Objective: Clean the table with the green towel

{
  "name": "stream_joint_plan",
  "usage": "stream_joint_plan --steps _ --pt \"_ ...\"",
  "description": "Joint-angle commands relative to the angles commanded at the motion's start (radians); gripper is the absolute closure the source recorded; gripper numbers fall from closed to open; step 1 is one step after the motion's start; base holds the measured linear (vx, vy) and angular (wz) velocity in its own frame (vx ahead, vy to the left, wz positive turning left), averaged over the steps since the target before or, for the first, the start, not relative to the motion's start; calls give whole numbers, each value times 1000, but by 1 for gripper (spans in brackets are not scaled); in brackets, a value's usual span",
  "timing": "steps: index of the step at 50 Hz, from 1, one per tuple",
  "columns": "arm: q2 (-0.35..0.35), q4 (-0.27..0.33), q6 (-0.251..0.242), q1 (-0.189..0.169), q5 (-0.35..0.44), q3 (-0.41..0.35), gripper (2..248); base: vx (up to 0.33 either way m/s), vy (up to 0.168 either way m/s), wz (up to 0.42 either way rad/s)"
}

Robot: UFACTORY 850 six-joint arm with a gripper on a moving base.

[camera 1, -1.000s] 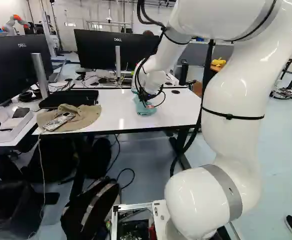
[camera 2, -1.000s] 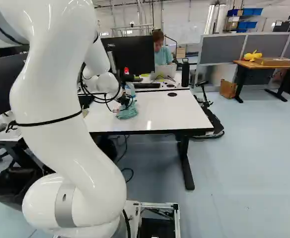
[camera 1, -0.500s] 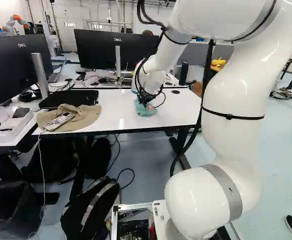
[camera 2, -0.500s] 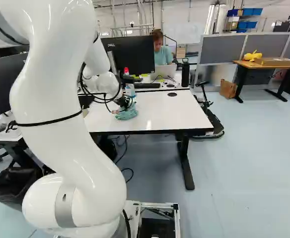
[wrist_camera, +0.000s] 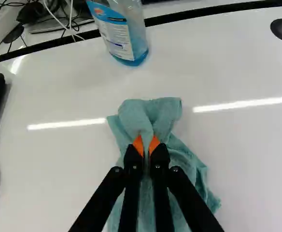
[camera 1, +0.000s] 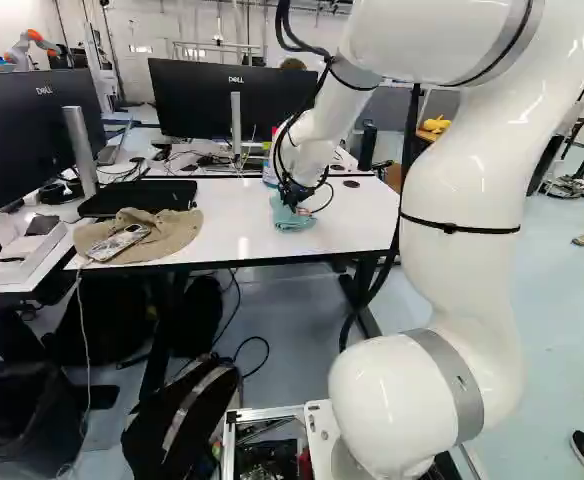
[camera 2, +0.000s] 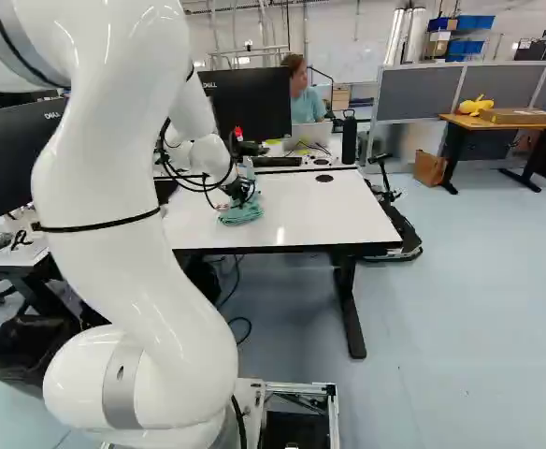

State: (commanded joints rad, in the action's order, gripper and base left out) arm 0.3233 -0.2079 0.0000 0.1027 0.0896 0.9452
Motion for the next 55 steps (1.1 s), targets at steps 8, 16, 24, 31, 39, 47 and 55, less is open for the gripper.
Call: stream_joint_plan --steps 8,16,24,31,39,47,55 --pt "27 0 0 -13 0 34 216 0 0 0" --pt "61 0 0 -14 0 76 216 0 0 0" --pt "94 0 0 -6 0 118 216 0 0 0" --pt "120 0 0 6 0 152 216 0 0 0" --pt "144 0 0 23 0 183 216 0 0 0" --pt "159 0 0 44 0 203 216 0 0 0" --pt "161 0 0 66 0 205 216 0 0 0"
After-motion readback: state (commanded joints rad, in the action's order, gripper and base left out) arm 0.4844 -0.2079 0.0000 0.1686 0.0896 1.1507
